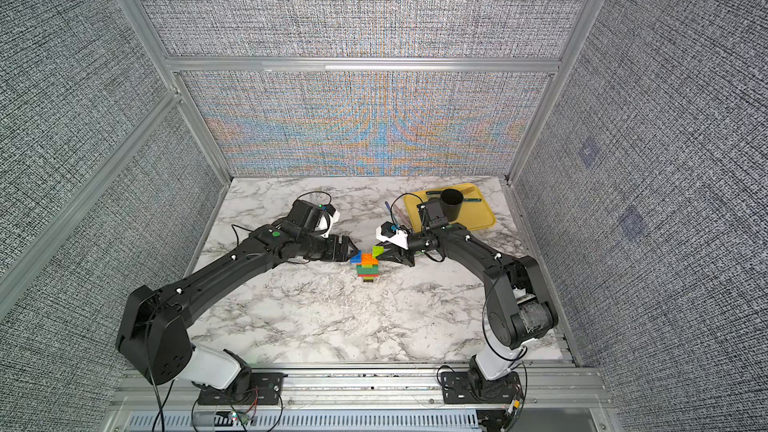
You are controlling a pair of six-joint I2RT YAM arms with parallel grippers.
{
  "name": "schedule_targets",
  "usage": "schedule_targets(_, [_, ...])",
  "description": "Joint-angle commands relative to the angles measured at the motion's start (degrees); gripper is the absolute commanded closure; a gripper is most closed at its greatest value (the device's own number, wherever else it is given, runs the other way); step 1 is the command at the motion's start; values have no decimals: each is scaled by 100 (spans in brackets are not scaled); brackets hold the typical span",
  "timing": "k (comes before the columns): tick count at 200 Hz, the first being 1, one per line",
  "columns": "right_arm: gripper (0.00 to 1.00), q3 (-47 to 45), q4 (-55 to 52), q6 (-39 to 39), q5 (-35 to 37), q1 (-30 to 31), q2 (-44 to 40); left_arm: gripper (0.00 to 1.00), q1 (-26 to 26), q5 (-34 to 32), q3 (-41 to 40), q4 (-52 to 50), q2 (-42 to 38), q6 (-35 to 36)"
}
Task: Assemble a carrot with lego
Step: Assemble the lego brick with the lego brick.
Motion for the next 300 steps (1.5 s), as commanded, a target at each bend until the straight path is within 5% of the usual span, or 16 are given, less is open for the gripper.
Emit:
schedule_targets(1, [88, 25, -135, -98, -168, -3, -1, 9, 2, -29, 74, -141, 62, 83])
schedule_targets(300, [89, -148, -72, 30, -63, 14, 22, 9, 2, 28, 177, -34, 263, -20])
